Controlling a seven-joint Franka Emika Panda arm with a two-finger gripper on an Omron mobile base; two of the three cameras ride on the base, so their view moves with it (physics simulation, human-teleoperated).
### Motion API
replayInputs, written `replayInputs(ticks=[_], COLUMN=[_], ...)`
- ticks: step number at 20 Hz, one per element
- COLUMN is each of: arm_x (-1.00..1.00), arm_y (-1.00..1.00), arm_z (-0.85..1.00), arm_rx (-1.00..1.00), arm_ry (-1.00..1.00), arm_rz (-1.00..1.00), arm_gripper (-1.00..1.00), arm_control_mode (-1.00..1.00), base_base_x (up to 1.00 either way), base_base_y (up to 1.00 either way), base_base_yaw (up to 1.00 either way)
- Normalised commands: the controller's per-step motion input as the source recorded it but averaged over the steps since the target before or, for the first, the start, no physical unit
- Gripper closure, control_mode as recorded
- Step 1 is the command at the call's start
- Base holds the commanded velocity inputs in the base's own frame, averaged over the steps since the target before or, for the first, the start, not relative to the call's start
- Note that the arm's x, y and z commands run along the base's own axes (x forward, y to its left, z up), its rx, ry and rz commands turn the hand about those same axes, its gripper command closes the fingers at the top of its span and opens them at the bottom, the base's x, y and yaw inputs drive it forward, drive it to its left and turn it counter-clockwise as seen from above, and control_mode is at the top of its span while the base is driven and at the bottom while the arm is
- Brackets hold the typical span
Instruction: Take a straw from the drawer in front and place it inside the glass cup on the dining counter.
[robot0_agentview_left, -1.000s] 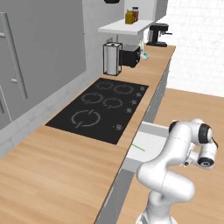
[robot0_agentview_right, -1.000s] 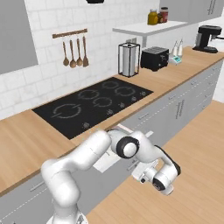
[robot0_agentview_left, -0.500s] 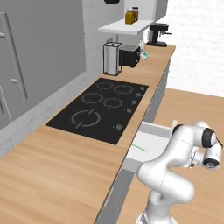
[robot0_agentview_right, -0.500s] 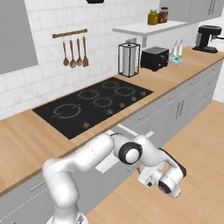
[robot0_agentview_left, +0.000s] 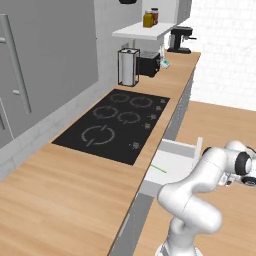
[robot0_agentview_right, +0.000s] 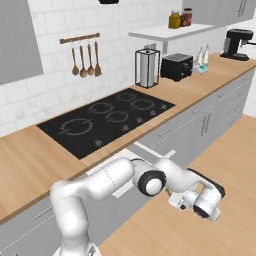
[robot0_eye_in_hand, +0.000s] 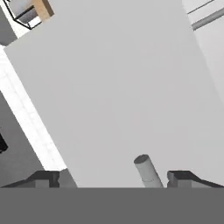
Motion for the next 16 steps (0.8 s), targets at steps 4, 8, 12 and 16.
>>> replayInputs(ticks=[4,8,12,16], arm_x=[0.0,0.0,-0.09,-0.3], arm_y=[0.1,0.29,0.33,0.5], arm_z=[0.98,1.0,1.0,0.93], arm_rx=[-0.29,-0.38,-0.42,-0.4], arm_ry=[-0.26,-0.28,-0.32,-0.27], arm_rz=[0.15,0.17,0.16,0.12], arm_gripper=[-1.0,-1.0,-1.0,-1.0], arm_control_mode=[-1.0,-1.0,-1.0,-1.0], base_base_x=[0.0,0.0,0.0,0.0], base_base_y=[0.0,0.0,0.0,0.0], base_base_yaw=[0.0,0.0,0.0,0.0])
